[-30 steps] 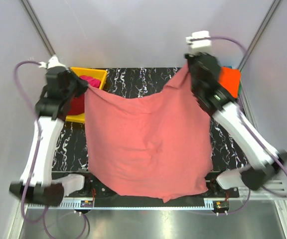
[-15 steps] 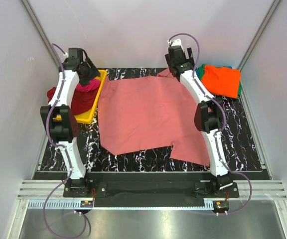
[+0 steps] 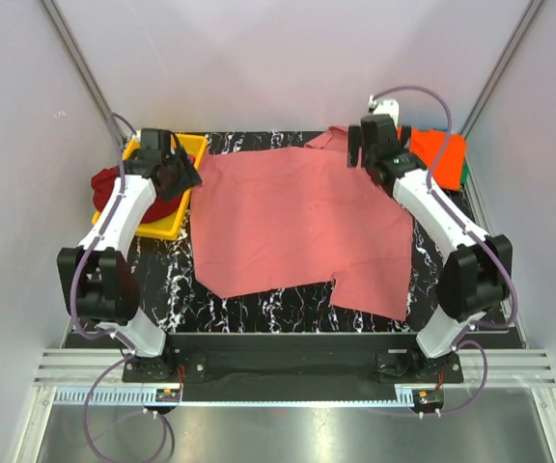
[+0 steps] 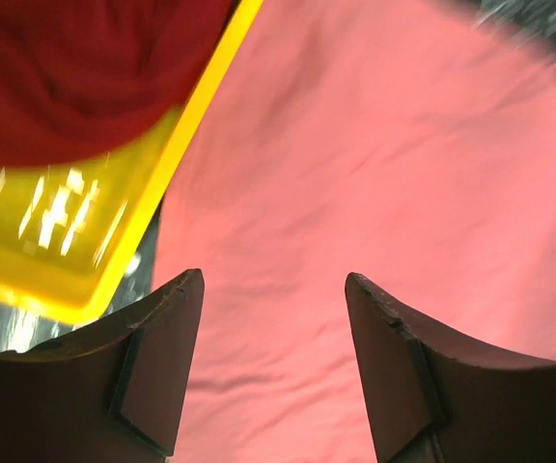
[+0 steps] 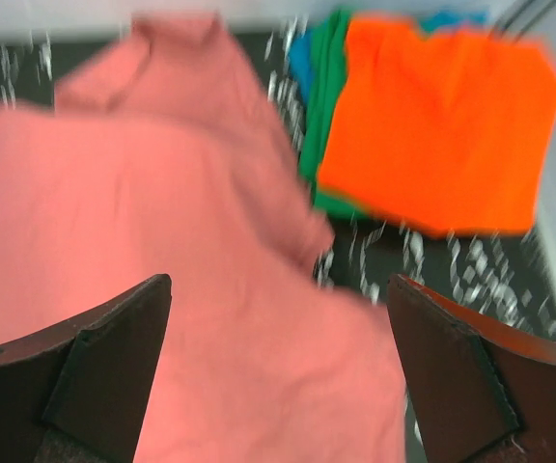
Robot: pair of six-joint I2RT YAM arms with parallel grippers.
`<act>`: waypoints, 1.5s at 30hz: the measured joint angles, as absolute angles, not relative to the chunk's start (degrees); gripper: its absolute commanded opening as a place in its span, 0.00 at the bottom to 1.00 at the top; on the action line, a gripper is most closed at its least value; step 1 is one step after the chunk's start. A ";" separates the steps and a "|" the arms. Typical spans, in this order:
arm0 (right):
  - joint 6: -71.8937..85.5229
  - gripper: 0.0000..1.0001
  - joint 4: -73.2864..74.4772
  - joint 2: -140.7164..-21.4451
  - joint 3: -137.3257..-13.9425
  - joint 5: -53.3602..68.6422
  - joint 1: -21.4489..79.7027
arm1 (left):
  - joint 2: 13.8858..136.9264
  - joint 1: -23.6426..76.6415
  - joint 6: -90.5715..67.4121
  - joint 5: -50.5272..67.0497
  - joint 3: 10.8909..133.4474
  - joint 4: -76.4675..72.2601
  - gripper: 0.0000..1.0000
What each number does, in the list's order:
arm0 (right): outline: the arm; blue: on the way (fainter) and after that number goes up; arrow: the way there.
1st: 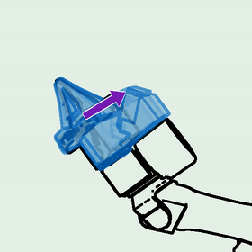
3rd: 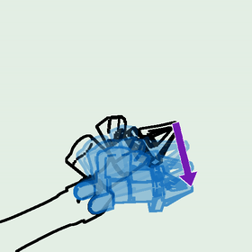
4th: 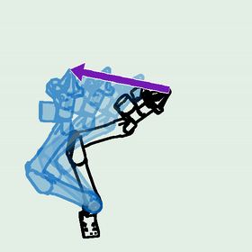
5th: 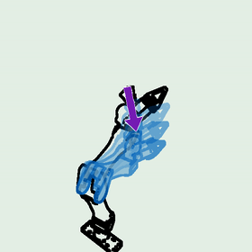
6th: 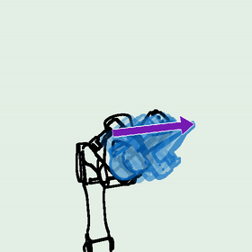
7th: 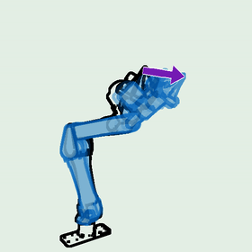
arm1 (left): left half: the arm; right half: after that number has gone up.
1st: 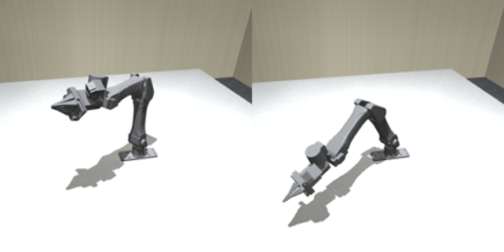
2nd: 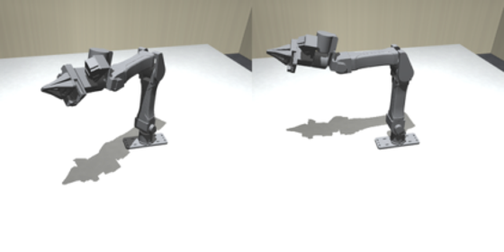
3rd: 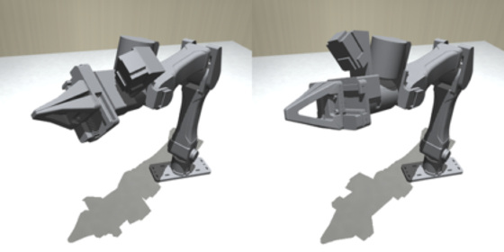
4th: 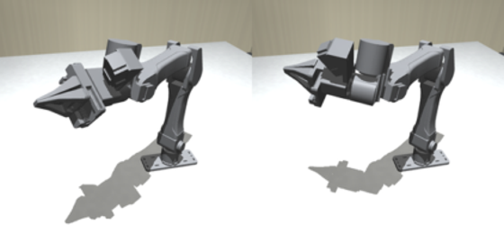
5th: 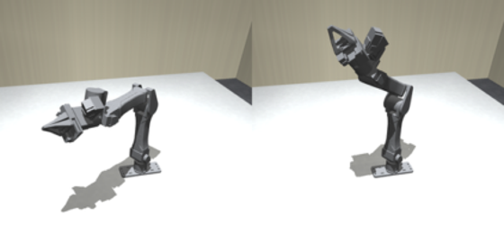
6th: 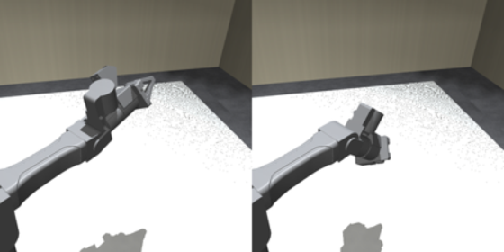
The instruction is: Fold and stack the t-shirts
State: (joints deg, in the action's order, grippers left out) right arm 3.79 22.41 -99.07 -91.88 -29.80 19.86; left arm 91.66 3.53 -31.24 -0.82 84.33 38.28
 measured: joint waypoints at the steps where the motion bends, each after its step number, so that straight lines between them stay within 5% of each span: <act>1: 4.95 1.00 22.28 -97.49 -89.01 -28.80 19.84 | 92.14 3.55 -31.24 -0.82 82.65 38.37 0.65; 12: 16.82 1.00 25.54 -82.28 -61.84 -13.43 19.81 | 110.19 3.57 -30.24 -2.68 87.64 40.07 0.63; 22: 18.72 1.00 26.06 -74.67 -59.40 -9.78 19.81 | 134.61 2.87 -31.27 -5.50 122.15 47.07 0.63; 30: 22.63 1.00 30.37 -75.16 -59.46 -12.43 19.81 | 136.42 -4.16 -31.35 -8.36 130.39 49.47 0.66; 35: 30.09 1.00 32.18 -74.72 -58.11 -16.78 19.38 | 125.60 -4.89 -31.07 -9.30 116.86 49.80 0.66; 45: 49.76 1.00 35.64 -58.65 -41.17 -17.34 14.70 | 74.11 7.75 -35.48 -8.40 64.07 44.01 0.60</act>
State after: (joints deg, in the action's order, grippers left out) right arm 49.76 35.64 -58.65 -41.17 -17.34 14.70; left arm 74.11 7.75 -35.48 -8.40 64.07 44.01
